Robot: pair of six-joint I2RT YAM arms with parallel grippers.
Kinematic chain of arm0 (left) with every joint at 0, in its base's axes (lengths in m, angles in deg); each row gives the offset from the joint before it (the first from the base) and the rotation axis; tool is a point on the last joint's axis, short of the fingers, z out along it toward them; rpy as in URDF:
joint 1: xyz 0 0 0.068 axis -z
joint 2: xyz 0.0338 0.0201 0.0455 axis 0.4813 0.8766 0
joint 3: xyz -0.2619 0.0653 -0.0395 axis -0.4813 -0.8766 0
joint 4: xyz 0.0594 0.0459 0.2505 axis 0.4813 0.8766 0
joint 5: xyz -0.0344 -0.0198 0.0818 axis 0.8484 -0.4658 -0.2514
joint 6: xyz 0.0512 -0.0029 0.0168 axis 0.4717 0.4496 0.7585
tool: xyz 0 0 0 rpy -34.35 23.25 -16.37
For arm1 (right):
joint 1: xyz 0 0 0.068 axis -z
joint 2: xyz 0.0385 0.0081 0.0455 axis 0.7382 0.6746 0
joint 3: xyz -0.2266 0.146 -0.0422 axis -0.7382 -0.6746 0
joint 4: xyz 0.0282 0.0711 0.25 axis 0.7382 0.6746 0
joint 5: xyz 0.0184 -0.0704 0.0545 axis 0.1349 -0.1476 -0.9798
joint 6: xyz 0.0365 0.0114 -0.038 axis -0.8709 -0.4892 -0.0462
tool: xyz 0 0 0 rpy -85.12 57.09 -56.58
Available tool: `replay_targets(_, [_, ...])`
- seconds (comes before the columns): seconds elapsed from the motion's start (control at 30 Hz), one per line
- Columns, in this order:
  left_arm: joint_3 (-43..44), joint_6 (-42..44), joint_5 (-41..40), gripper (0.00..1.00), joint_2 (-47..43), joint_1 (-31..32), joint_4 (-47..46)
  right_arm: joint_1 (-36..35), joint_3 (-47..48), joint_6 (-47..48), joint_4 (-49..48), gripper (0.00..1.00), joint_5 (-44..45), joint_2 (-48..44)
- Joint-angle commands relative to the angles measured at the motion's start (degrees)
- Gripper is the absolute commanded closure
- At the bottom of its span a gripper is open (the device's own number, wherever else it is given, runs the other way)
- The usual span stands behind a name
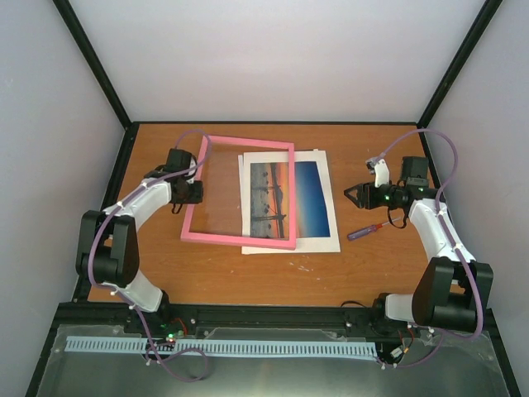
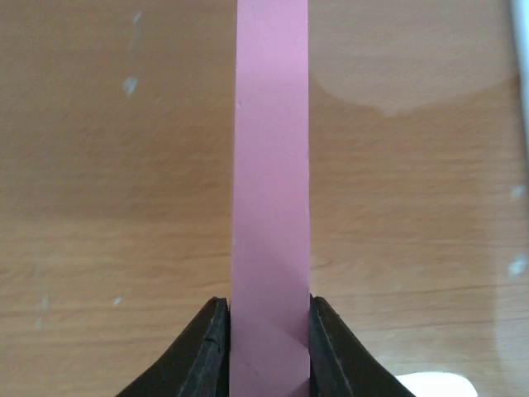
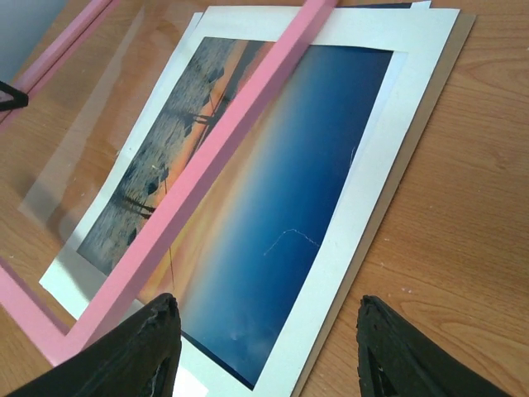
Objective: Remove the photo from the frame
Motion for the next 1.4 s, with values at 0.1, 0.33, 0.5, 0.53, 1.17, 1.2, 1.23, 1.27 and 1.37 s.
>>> replay_targets(0.1, [-3.94,-0.86,-2.55,0.99,-3.85,-2.69,-2.14,0.44,1.37,0.68,0.43,0.42,-1.29,-1.69])
replay_targets(0.33, [-5.14,-0.37,-17.41,0.88,-0.87,-4.13,-0.92,0.56,1.33,0.57,0.50,0.42,-1.42,-1.33])
replay_targets(0.5, [-4.12,-1.99,-28.67,0.50,1.71,-7.56,-0.30,0.53,1.28,0.67,0.52,0.42,-1.49,-1.11])
replay_targets(0.53, [-4.02,-1.34,-27.98,0.49,1.39,-7.70,-1.20,0.55,1.22,0.68,0.57,0.42,-1.57,-1.09])
replay_targets(1.17, [7.66,-19.34,-9.50,0.45,-2.55,19.97,-0.23,0.57,1.14,0.68,0.26,0.42,-0.59,0.31])
replay_targets(1.2, [9.01,-20.17,-9.07,0.46,-0.93,21.77,-0.22,0.55,1.11,0.60,0.24,0.42,-0.49,0.29])
replay_targets(1.23, [10.30,-21.26,-9.05,0.46,0.76,23.47,-0.29,0.55,1.04,0.57,0.17,0.42,-0.45,0.30])
replay_targets(1.27, [11.35,-21.89,-8.68,0.46,2.56,24.78,-0.64,0.56,1.02,0.59,0.08,0.42,-0.40,0.35])
replay_targets(1.37, [14.59,-23.01,-7.53,0.47,8.38,27.76,-1.45,0.53,1.02,0.55,0.13,0.42,-0.36,0.87])
